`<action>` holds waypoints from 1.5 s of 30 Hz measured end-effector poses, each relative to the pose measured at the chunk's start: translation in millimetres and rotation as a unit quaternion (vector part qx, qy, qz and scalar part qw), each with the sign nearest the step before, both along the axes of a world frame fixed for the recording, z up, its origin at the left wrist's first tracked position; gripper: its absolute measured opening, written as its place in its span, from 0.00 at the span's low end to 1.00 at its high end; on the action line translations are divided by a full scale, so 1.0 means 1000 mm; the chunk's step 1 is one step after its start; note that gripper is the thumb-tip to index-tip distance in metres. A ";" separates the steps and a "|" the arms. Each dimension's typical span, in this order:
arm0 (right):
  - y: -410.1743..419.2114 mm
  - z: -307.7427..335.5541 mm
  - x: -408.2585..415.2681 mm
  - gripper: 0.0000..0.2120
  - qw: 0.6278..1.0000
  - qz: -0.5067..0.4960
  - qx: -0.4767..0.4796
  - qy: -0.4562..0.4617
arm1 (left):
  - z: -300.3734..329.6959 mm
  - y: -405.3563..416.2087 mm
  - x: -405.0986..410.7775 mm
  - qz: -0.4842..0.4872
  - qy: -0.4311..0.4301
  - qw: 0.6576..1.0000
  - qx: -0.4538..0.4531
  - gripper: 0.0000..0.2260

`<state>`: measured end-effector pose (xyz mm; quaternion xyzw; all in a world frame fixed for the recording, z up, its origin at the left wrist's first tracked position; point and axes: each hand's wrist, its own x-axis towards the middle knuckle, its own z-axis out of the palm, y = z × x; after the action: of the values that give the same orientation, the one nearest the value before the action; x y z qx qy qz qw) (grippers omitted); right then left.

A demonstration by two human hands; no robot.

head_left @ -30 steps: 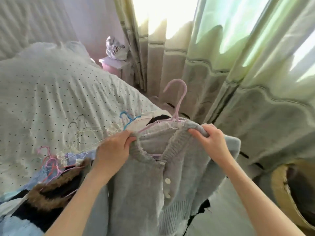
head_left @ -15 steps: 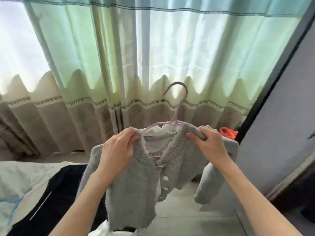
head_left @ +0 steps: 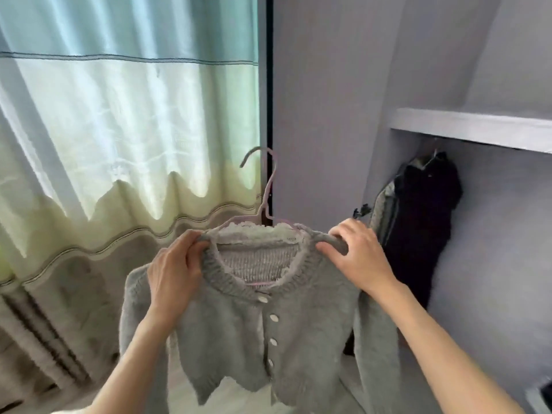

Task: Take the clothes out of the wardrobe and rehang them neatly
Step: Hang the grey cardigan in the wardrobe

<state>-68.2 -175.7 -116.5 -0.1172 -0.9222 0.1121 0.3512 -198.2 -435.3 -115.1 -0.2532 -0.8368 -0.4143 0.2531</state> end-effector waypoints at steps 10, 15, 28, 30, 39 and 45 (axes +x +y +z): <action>0.083 -0.005 0.106 0.22 0.967 -0.165 -0.109 -0.161 | -0.009 0.160 0.005 -0.233 -0.020 0.972 -0.031 0.09; 0.091 -0.016 0.160 0.23 0.932 -0.285 -0.179 -0.135 | -0.013 0.235 0.018 -0.378 -0.026 0.925 -0.041 0.11; 0.082 -0.058 0.228 0.23 0.786 -0.532 -0.302 -0.087 | -0.041 0.346 0.069 -0.575 -0.092 0.789 -0.197 0.16; 0.089 -0.061 0.238 0.22 0.763 -0.536 -0.357 -0.060 | -0.040 0.362 0.080 -0.597 -0.052 0.779 -0.186 0.16; 0.162 -0.065 0.260 0.19 0.712 -0.479 -0.488 0.161 | -0.005 0.450 0.125 -0.599 0.153 0.778 -0.113 0.16; 0.242 -0.053 0.264 0.16 0.710 -0.464 -0.471 0.241 | 0.042 0.522 0.156 -0.546 0.324 0.768 -0.087 0.25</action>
<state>195.4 66.1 -169.6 -0.6498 -0.4628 0.3794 0.4686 -42.3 86.8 -73.5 -0.8073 -0.4587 -0.3013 0.2170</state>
